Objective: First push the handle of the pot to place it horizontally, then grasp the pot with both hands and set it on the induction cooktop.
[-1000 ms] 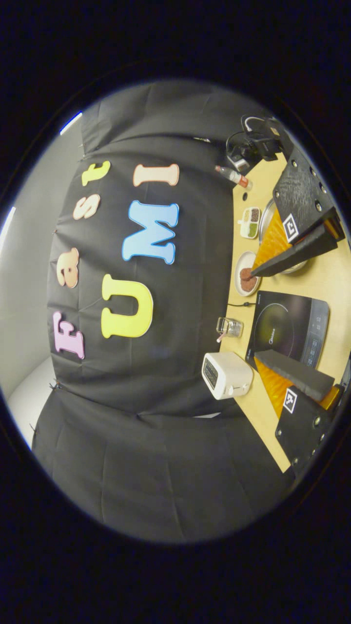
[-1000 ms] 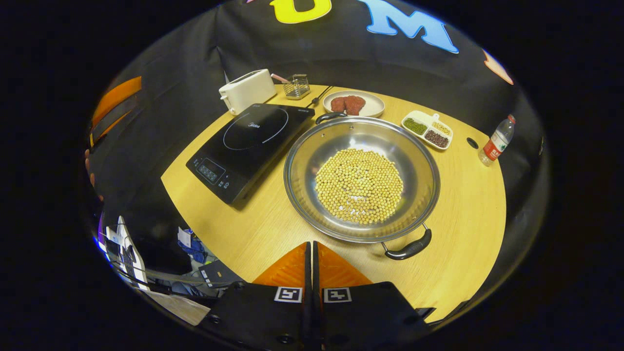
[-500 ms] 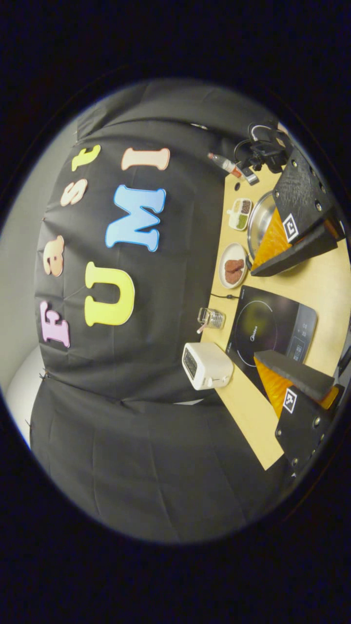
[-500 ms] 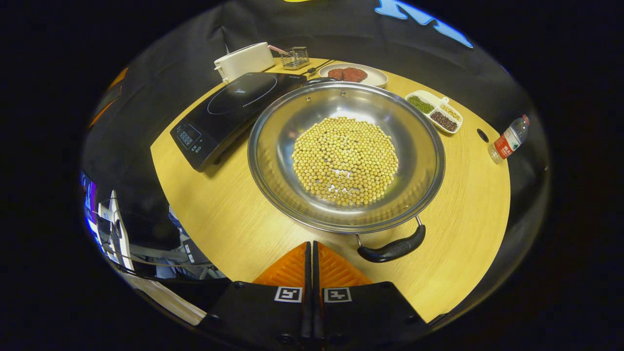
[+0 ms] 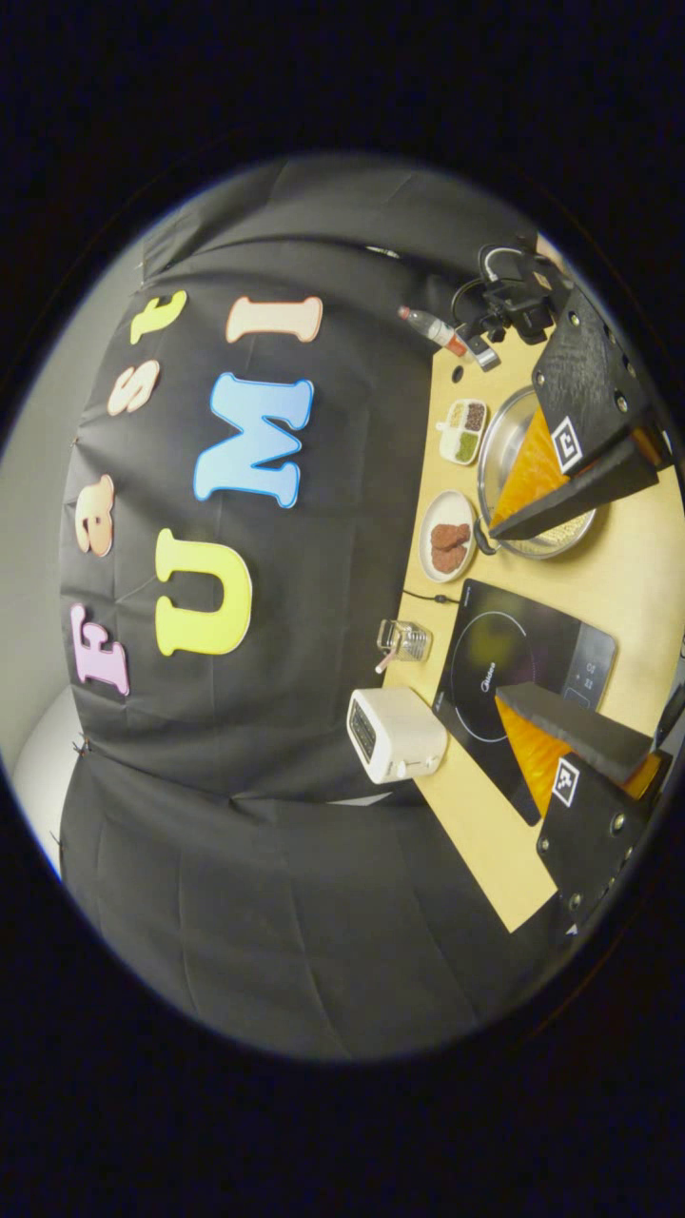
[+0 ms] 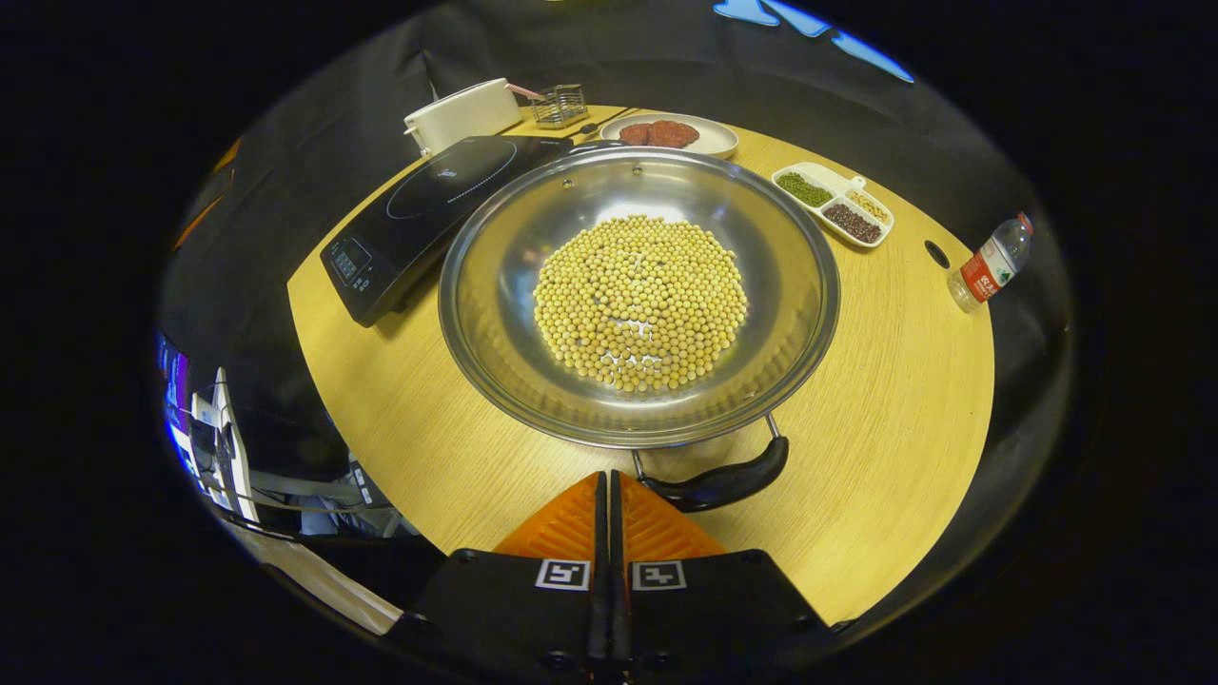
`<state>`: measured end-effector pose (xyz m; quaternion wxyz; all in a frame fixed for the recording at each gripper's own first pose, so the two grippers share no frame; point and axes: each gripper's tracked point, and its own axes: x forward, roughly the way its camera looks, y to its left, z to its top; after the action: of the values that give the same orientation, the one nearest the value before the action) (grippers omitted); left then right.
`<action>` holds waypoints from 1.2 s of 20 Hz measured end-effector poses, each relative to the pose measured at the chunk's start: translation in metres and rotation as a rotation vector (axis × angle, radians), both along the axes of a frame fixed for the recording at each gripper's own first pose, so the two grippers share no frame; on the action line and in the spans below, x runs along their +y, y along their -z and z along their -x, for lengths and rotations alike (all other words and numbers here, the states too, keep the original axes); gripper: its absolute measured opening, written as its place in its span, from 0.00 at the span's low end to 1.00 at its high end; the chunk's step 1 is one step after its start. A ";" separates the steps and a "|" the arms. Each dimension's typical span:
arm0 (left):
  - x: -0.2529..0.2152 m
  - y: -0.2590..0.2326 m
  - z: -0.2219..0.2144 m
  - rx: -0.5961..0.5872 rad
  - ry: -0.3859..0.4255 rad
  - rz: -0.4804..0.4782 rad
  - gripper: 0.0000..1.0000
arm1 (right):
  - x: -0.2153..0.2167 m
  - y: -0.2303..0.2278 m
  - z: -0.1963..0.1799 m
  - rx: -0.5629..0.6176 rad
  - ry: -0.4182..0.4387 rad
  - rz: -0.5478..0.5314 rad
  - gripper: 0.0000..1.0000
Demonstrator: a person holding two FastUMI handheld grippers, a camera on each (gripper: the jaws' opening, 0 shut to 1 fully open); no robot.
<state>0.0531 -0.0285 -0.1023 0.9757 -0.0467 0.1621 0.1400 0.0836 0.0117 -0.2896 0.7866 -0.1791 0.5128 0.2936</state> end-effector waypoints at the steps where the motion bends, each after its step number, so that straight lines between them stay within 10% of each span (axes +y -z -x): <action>1: -0.001 0.001 0.000 0.001 0.002 -0.004 0.88 | -0.001 0.001 -0.001 -0.001 0.000 0.000 0.02; 24: -0.041 0.024 -0.034 0.061 0.013 -0.058 0.88 | -0.058 -0.002 -0.067 -0.015 0.130 -0.030 0.00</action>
<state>0.0868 -0.0696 -0.1264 0.9721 -0.0128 0.1879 0.1397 0.1508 -0.0465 -0.2874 0.8104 -0.1361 0.5130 0.2483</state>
